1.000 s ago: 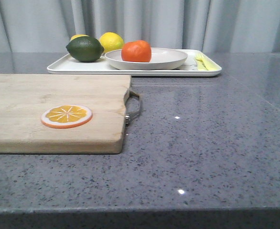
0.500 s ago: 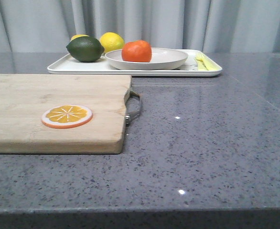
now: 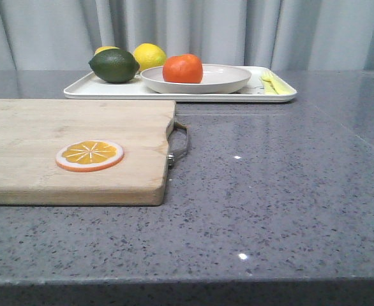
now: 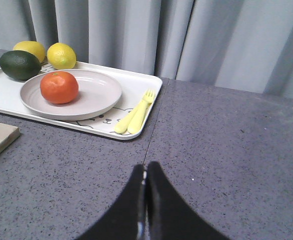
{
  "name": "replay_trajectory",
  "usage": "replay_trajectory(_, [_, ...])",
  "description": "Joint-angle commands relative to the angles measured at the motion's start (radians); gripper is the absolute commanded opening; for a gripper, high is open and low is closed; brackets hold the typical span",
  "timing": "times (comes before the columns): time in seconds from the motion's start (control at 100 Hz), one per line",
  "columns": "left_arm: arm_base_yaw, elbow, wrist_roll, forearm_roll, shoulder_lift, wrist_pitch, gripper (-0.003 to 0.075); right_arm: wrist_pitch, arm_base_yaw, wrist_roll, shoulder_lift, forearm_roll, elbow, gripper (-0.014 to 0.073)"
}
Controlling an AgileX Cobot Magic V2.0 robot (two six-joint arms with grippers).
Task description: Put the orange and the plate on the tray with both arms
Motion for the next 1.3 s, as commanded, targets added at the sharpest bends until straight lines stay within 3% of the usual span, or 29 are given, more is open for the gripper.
replay_trajectory(0.0, [0.002,0.009,-0.017,0.01,-0.034,-0.084,-0.002,-0.077,-0.002,-0.009,-0.002,-0.009,-0.026,-0.0101])
replay_trajectory(1.29, [0.002,0.009,-0.038,0.042,-0.034,-0.05,-0.002,-0.081,-0.001,-0.009,-0.002,-0.009,-0.026,-0.0101])
